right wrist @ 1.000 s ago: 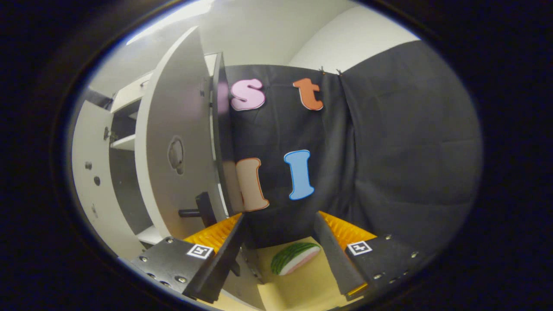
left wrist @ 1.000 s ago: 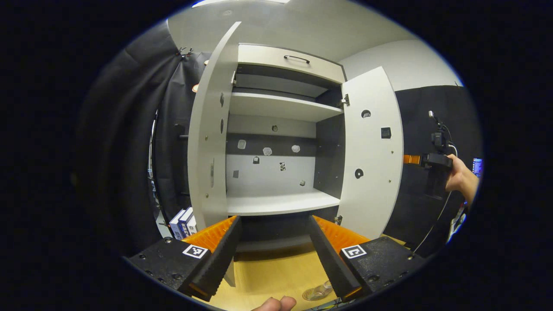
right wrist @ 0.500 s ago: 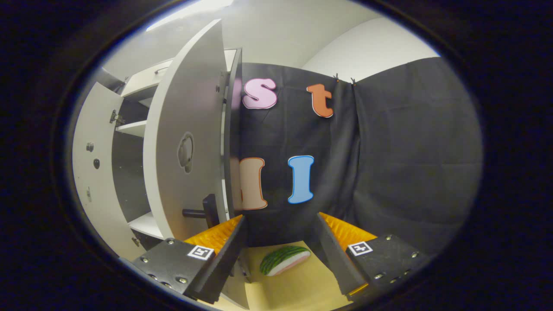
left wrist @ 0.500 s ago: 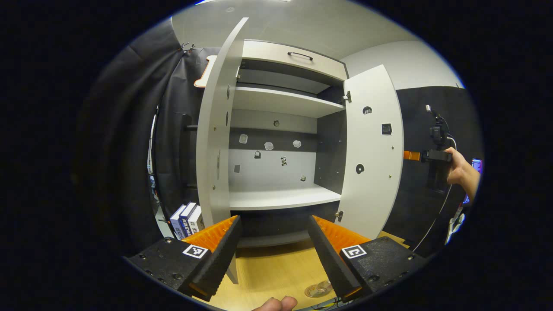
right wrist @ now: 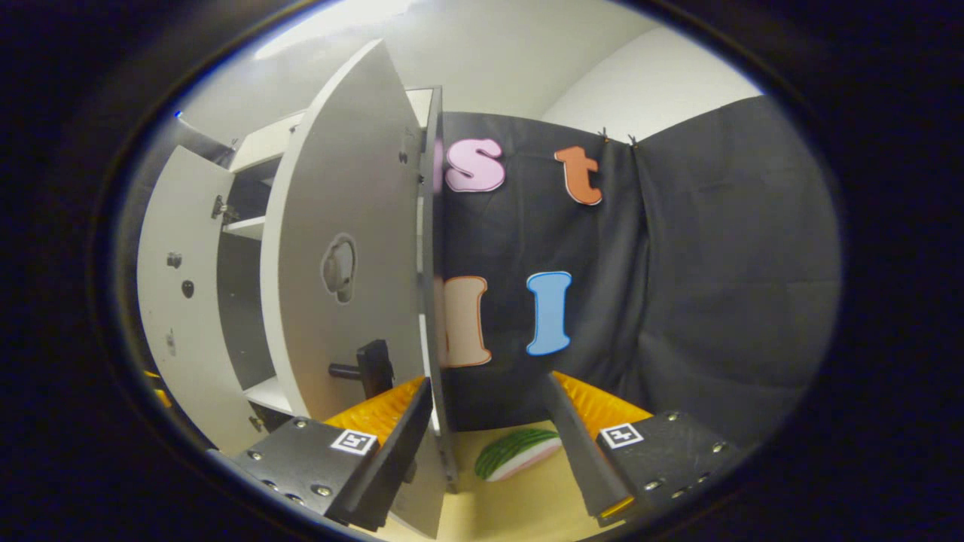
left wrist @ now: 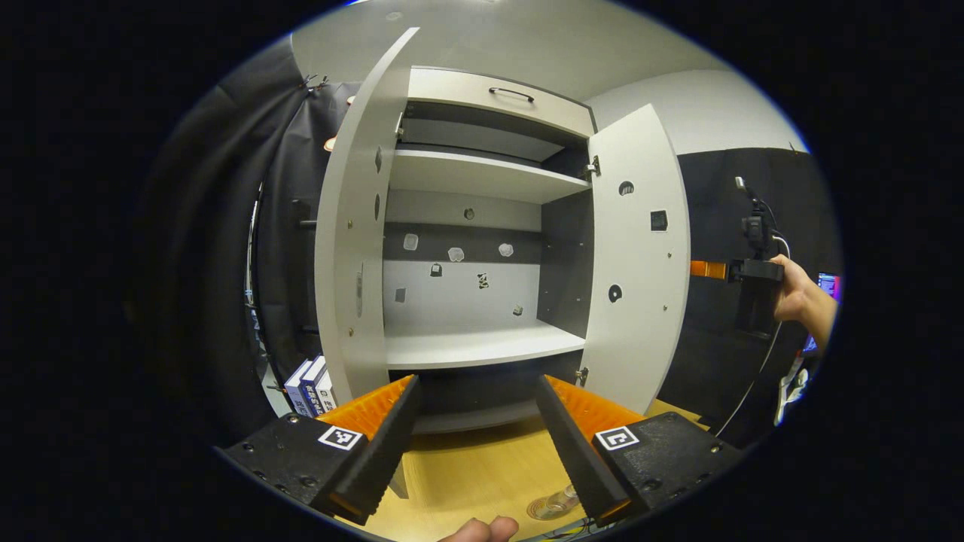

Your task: Grasp the bottle in the cabinet with the left hand and place it on the coaster, then close the right door with the right hand and the left door with the left hand.

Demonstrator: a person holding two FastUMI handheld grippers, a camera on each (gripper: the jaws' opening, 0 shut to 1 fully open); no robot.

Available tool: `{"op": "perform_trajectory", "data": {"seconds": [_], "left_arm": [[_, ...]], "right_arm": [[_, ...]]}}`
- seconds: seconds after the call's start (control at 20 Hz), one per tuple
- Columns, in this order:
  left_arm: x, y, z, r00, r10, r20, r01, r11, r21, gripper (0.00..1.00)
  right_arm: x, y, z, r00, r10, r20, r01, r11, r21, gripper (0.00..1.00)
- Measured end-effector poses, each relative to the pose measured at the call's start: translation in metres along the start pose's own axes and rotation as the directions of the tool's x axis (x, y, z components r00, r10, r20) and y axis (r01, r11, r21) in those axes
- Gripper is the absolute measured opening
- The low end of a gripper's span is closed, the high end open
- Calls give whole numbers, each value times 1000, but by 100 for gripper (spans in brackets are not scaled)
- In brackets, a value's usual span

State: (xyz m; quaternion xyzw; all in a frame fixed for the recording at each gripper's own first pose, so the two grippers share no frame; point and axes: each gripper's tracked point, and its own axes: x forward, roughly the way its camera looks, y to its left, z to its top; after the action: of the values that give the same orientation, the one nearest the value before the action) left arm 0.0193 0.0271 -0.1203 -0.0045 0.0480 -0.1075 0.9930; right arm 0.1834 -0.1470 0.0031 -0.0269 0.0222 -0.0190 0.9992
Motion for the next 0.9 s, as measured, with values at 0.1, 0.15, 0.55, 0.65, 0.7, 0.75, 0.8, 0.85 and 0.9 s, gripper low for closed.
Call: {"op": "perform_trajectory", "data": {"seconds": [0.1,0.15,0.55,0.65,0.7,0.75,0.8,0.85,0.9], "left_arm": [[2,3,-3,1000,5,-6,-5,1000,6,97],[1,4,-6,1000,6,-10,-6,1000,8,96],[-18,19,-12,999,40,-17,-39,999,26,97],[-23,25,-17,998,52,-32,-51,998,26,97],[-25,28,-17,998,59,-34,-59,998,24,96],[-27,30,-18,997,62,-38,-61,998,21,96],[-31,33,-20,997,66,-39,-66,998,20,93],[-34,36,-19,997,75,-37,-74,997,21,96],[-34,39,-20,996,81,-37,-80,997,22,96]], "right_arm": [[0,7,-1,1000,25,0,-25,999,21,92],[0,9,-1,1000,31,0,-31,999,27,92],[0,13,-2,999,42,-5,-41,998,36,93],[-1,16,-3,998,64,-10,-64,997,42,92],[-1,18,-4,997,78,-10,-78,996,43,92],[0,20,-4,996,88,-10,-87,995,45,92],[2,23,-7,995,97,-8,-96,994,48,92],[5,29,-9,994,107,-7,-107,993,55,92],[8,35,-9,995,100,-9,-99,993,64,92]]}}
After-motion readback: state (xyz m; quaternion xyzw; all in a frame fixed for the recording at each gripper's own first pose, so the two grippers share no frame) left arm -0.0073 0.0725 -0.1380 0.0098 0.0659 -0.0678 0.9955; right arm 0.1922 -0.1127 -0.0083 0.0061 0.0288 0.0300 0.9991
